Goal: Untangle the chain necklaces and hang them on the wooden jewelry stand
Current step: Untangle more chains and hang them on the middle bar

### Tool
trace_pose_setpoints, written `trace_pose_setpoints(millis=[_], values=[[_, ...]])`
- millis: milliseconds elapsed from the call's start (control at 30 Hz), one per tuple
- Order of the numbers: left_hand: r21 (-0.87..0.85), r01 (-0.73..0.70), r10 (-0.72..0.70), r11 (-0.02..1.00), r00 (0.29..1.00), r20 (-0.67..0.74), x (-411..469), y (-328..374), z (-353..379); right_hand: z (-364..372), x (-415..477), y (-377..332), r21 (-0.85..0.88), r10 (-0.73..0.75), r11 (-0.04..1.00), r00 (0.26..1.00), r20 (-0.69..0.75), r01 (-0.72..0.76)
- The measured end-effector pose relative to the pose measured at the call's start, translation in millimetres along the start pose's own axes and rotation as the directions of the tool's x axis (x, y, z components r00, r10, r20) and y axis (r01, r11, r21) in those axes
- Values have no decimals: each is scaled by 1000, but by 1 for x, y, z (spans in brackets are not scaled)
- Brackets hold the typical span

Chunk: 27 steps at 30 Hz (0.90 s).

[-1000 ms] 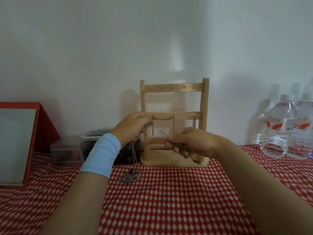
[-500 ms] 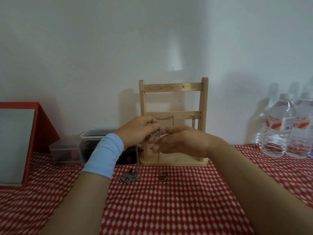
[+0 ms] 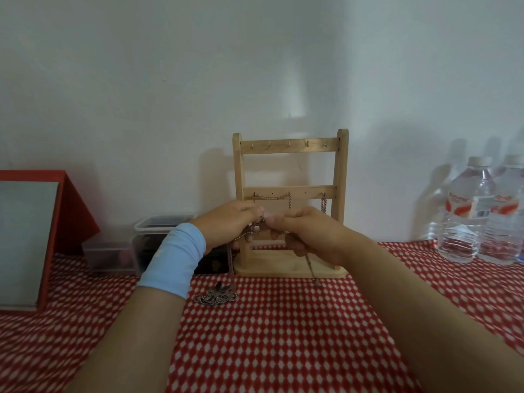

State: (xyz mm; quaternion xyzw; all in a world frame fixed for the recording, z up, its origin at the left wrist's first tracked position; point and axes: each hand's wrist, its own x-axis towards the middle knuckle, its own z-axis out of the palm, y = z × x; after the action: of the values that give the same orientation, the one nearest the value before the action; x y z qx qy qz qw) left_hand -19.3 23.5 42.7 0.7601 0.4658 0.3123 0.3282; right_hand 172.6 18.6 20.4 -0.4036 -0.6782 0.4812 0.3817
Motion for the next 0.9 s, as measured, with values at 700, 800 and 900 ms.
trace_pose_setpoints(millis=[700, 800, 900], values=[[8, -41, 42, 999, 996, -77, 5, -7, 6, 12, -1, -1, -4, 132, 991, 990, 47, -132], [-142, 4, -10, 990, 999, -41, 7, -14, 11, 11, -4, -4, -94, 164, 983, 985, 60, -158], [-229, 46, -44, 972, 999, 13, 9, -17, 17, 11, -5, -4, -149, 197, 971, 979, 48, -188]])
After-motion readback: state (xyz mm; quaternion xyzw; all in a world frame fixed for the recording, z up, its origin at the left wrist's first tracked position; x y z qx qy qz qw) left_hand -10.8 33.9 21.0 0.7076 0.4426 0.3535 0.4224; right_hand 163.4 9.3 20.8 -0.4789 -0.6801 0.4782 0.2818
